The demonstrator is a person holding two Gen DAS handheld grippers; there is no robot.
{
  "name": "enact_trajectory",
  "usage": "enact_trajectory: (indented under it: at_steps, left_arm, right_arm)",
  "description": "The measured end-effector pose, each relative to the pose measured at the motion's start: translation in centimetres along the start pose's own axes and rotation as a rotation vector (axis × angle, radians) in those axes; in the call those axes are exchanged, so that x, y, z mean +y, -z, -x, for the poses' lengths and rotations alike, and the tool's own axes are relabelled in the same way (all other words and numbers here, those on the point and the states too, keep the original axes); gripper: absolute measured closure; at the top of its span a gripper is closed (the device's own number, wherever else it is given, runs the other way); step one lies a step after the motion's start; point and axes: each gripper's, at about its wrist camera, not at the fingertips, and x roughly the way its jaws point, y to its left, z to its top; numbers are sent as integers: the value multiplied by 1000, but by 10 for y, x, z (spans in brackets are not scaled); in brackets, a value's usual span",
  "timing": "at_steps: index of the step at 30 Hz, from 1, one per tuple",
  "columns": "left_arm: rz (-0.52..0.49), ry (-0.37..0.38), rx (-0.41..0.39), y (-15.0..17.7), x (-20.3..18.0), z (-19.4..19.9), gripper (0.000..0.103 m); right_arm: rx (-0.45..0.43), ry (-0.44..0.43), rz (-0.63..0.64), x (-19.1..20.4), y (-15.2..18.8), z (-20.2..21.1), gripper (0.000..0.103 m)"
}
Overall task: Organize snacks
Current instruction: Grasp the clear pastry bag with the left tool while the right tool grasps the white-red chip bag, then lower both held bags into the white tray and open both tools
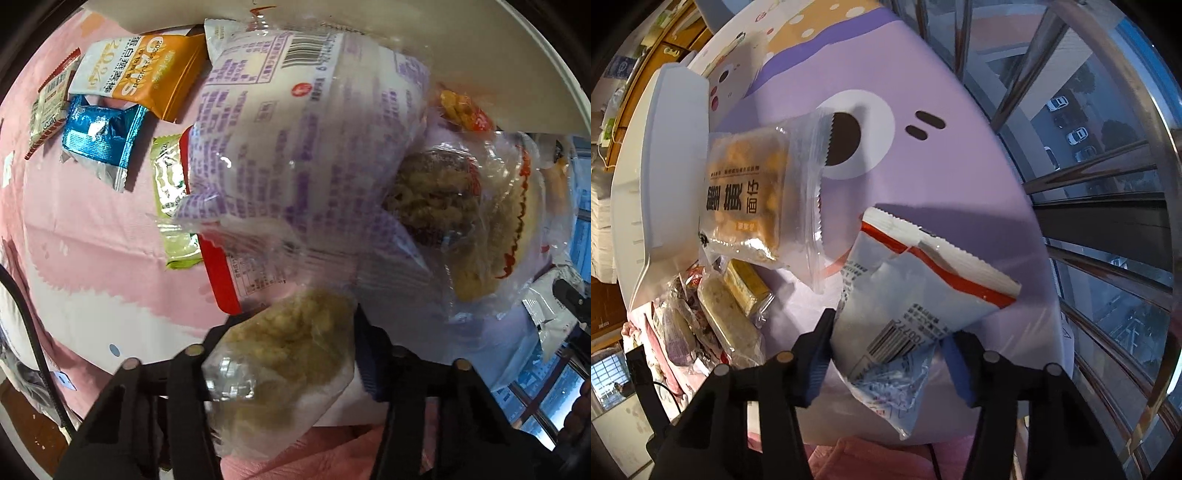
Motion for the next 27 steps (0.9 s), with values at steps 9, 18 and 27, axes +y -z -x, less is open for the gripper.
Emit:
enact_trajectory:
  at_steps: [9, 18, 27]
  left_arm:
    - [-70, -28, -17, 16, 5, 35, 65]
    - [-229, -25, -71, 44, 36, 110, 65]
    - [-384, 1, -282, 41, 54, 219, 65]
  right_arm:
    - [-117, -7, 3, 14, 7, 30, 56]
    - [-310, -11, -4, 52, 36, 71, 56]
    - [-495, -42, 6, 110, 65, 116, 56]
